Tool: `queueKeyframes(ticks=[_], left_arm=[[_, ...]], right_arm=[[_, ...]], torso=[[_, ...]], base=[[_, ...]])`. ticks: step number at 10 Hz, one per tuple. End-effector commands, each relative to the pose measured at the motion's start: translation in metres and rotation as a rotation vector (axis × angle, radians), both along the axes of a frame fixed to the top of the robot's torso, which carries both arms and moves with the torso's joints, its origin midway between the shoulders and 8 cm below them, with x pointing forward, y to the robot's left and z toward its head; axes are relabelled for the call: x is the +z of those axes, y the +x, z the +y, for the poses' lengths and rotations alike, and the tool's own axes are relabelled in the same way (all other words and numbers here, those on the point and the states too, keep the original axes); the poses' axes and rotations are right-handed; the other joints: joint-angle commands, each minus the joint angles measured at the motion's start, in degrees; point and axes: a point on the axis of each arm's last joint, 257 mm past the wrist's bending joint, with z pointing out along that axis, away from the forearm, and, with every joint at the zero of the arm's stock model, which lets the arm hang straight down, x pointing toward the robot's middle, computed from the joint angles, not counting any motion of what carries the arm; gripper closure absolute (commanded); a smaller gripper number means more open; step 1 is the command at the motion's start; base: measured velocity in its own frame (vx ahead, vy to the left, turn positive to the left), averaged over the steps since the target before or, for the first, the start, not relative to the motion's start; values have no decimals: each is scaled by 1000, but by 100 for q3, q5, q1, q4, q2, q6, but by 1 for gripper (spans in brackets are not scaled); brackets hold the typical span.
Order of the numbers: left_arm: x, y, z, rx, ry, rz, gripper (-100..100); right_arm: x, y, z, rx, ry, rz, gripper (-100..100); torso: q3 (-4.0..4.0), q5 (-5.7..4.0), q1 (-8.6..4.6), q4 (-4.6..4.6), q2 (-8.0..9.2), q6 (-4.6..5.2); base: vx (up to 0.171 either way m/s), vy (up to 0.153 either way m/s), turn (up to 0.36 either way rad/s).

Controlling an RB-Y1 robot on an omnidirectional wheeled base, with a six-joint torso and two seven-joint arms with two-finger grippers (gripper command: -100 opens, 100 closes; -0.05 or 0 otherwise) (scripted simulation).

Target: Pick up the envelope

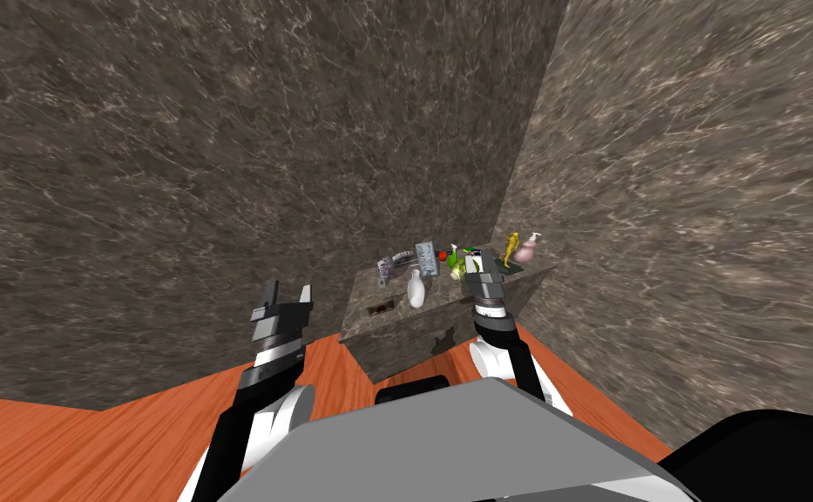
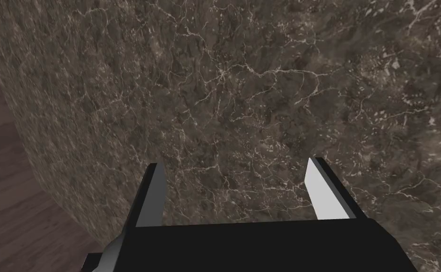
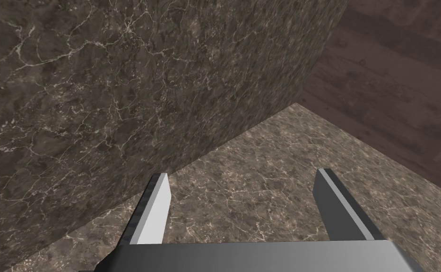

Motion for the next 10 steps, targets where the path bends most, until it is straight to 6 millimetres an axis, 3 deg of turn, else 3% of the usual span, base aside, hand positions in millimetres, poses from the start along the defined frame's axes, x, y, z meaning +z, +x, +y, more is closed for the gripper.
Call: queueKeyframes(ticks=[1, 9, 10], left_arm=[[-7, 14, -5, -23, 24, 33, -100], [-53, 91, -15, -80, 124, 231, -100], [-52, 93, -16, -81, 123, 232, -100]], right_arm=[[0, 0, 0, 0, 0, 0, 0], [0, 0, 0, 0, 0, 0, 0], [0, 0, 0, 0, 0, 0, 0]], torso=[[0, 0, 0, 0, 0, 0], [10, 3, 12, 4, 17, 0], [9, 3, 11, 4, 16, 0]], base=[[-33, 16, 24], [-61, 36, 15], [-48, 19, 4]])
